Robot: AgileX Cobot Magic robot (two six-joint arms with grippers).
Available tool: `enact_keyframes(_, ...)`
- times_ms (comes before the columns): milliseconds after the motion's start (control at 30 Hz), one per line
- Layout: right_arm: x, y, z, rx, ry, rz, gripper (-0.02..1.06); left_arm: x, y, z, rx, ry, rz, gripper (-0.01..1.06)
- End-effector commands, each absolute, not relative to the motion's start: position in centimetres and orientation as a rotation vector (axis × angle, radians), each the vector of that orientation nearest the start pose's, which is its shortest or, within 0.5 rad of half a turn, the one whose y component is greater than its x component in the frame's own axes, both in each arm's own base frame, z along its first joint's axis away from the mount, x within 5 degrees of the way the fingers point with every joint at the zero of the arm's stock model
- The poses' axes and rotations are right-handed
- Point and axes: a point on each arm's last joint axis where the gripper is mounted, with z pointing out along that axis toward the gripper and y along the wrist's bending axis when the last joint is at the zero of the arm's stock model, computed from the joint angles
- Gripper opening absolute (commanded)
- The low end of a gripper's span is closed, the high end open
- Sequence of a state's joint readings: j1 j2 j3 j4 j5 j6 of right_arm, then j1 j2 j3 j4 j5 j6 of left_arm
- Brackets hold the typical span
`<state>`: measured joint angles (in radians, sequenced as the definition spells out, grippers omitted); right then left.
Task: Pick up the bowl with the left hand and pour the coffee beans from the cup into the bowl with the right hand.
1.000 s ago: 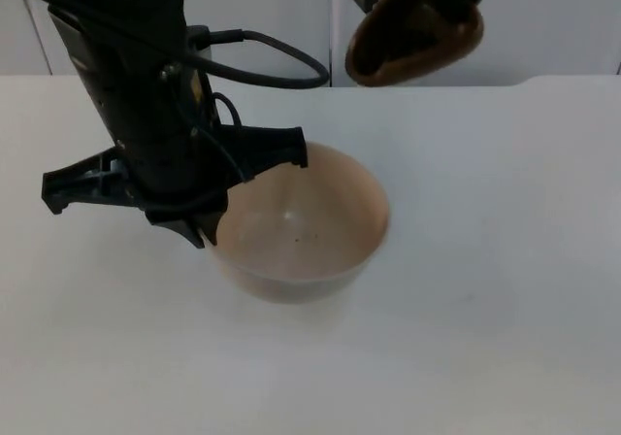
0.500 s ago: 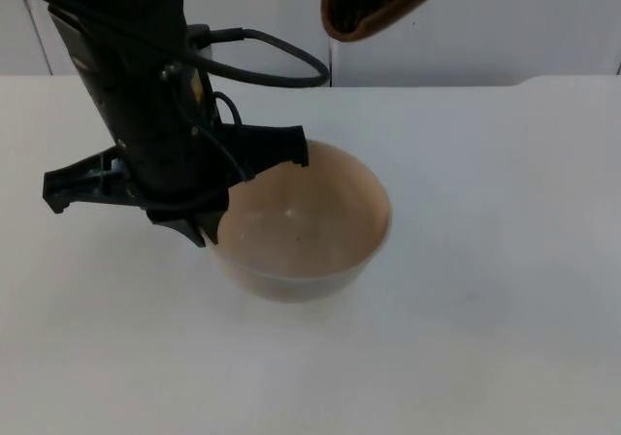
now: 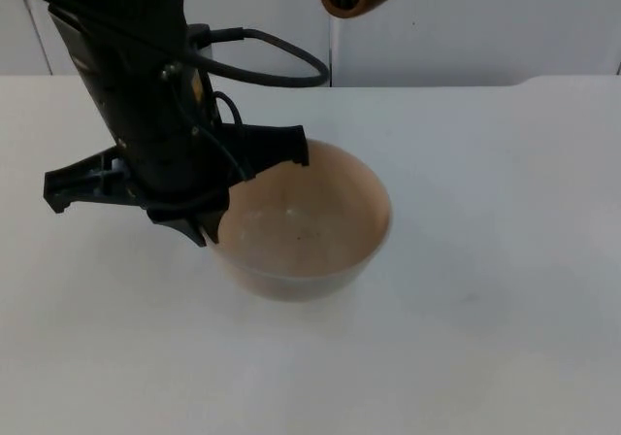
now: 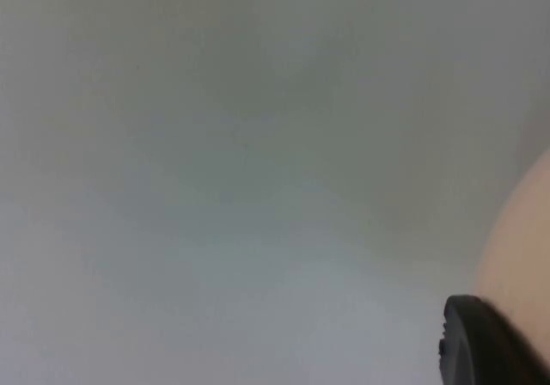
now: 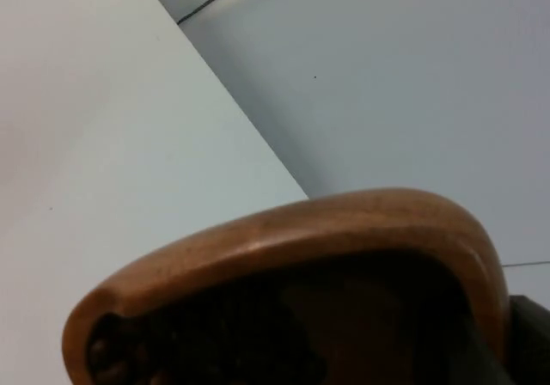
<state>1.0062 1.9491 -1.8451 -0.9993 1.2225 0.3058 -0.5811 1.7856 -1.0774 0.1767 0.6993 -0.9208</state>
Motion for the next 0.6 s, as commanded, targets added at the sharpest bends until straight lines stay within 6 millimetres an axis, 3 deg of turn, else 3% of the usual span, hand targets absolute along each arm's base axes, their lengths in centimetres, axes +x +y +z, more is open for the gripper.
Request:
enact_keyframes(0, 28.6, 31.9, 34.6, -0.969, 1.951, -0.735, 0.0, 28.8, -18.0, 17.7, -0.324, 2.844, -0.135, 0.0)
enact_keyframes(333, 28.4, 32.3, 34.6, -1.02, 1.899, -0.789, 0.0, 28.8, -18.0, 17.7, -0.324, 2.844, -0.135, 0.0)
enact_keyframes(567, 28.2, 34.3, 32.4, -1.116, 1.81, -0.89, 0.0, 28.8, -18.0, 17.7, -0.324, 2.845, -0.133, 0.0)
